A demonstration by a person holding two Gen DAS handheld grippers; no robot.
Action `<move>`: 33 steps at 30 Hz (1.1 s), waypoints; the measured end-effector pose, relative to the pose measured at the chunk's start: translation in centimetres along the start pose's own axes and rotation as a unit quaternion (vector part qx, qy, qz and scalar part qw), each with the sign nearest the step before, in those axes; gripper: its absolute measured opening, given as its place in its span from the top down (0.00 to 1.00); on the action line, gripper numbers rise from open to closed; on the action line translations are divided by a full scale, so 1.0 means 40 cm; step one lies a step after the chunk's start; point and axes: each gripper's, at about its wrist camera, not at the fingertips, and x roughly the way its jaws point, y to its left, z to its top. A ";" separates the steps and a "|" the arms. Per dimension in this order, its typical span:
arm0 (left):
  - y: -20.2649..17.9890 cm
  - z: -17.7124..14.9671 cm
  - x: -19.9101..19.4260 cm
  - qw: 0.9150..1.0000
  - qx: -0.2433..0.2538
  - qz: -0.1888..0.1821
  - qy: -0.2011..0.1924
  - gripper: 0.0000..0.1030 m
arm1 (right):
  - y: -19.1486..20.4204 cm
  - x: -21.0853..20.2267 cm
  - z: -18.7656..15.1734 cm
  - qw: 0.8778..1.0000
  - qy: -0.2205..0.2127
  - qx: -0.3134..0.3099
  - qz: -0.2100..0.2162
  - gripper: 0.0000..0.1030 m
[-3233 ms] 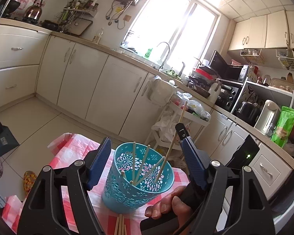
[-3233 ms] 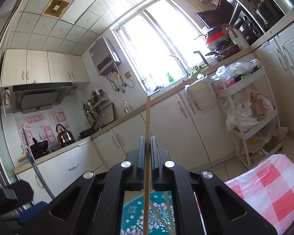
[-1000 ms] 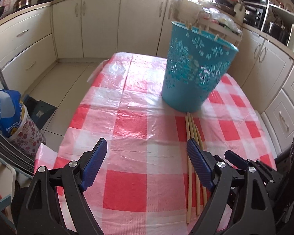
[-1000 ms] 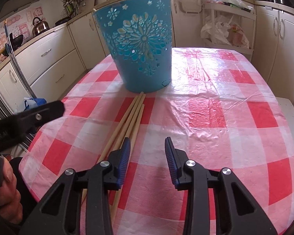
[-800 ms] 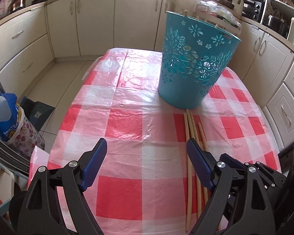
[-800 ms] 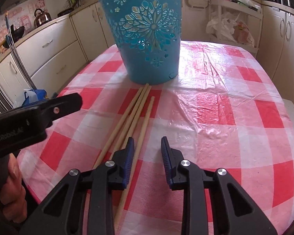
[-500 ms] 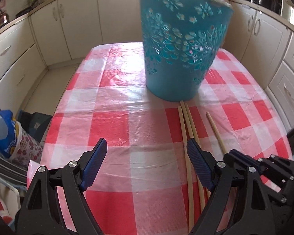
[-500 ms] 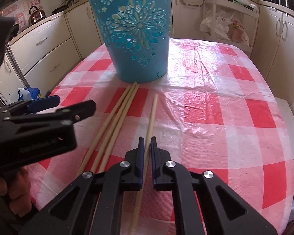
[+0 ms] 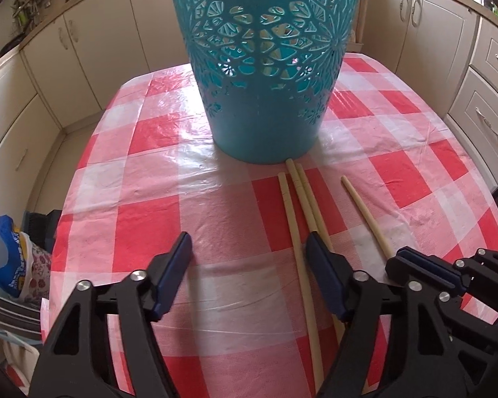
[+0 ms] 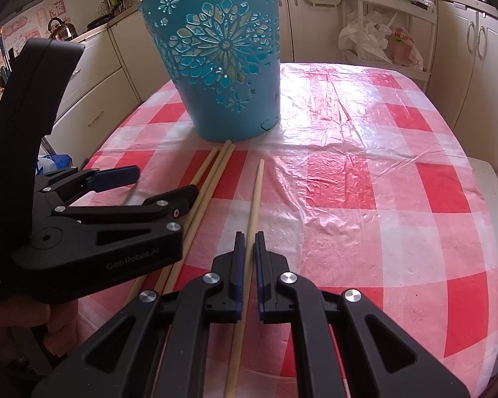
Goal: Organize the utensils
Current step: 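Grasp a stick with the left gripper while the right gripper grasps another stick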
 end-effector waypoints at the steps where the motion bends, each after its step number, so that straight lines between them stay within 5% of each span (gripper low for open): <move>1: -0.004 0.001 -0.001 1.000 0.002 -0.011 -0.002 0.49 | 0.000 0.000 0.000 1.000 0.000 0.000 0.000 0.93; 3: -0.011 0.001 -0.005 1.000 0.011 -0.019 -0.005 0.76 | 0.000 0.001 0.000 1.000 0.001 0.000 0.000 0.93; 6: -0.019 -0.005 -0.012 0.999 0.020 -0.038 -0.005 0.93 | 0.001 0.002 0.003 1.000 0.003 0.000 -0.001 0.93; 13: -0.013 -0.009 -0.020 0.997 0.029 -0.068 0.019 0.90 | 0.005 0.016 0.021 1.000 0.010 -0.006 -0.005 0.93; 15: -0.010 0.002 -0.015 0.998 0.027 -0.056 0.023 0.62 | 0.008 0.019 0.024 1.000 0.011 -0.012 -0.008 0.93; 17: -0.009 0.011 -0.005 0.999 0.024 -0.040 0.026 0.54 | 0.011 0.018 0.021 1.000 0.010 -0.018 -0.011 0.93; 19: -0.013 0.010 -0.002 0.999 0.033 -0.038 0.020 0.64 | 0.005 0.015 0.019 1.000 0.009 -0.015 -0.012 0.94; 21: -0.022 0.009 -0.004 0.998 0.041 -0.053 0.020 0.89 | -0.003 0.014 0.021 1.000 0.008 -0.011 -0.009 0.94; 33: -0.040 0.011 -0.014 0.996 0.062 -0.056 0.014 0.96 | -0.008 0.026 0.032 1.000 0.013 -0.012 -0.007 0.94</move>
